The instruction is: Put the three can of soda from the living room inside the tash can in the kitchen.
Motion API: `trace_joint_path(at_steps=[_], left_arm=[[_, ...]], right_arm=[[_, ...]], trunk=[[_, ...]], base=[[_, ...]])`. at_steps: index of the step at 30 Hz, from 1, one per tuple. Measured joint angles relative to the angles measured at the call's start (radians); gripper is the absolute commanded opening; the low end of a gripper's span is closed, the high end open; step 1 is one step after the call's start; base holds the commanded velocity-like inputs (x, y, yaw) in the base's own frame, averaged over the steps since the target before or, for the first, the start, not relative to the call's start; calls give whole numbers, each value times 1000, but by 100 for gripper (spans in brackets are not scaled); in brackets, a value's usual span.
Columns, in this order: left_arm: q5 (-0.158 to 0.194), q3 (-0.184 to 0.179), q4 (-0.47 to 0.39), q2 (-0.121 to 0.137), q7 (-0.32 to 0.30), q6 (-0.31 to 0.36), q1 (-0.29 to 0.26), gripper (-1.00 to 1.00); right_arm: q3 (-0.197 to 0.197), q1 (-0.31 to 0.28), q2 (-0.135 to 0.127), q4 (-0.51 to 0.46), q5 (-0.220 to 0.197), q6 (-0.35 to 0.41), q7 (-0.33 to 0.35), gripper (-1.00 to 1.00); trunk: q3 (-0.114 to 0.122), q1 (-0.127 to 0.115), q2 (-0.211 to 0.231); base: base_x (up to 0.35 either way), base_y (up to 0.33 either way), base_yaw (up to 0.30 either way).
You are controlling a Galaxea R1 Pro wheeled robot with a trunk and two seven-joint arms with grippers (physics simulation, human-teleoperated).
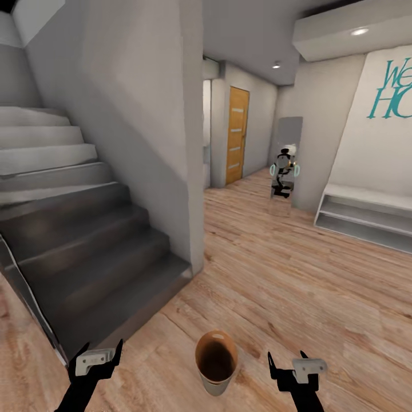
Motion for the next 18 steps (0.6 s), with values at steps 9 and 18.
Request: trace_joint_path(at_steps=[9, 18], left_arm=[[0, 0, 0, -1, 1, 0, 0, 100], [0, 0, 0, -2, 1, -1, 1, 100]], right_arm=[[19, 0, 0, 13, 0, 0, -2, 100], [21, 0, -1, 15, 1, 0, -6, 100]], trunk=[[0, 0, 0], [0, 0, 0]], base=[[111, -104, 246], [116, -226, 85]])
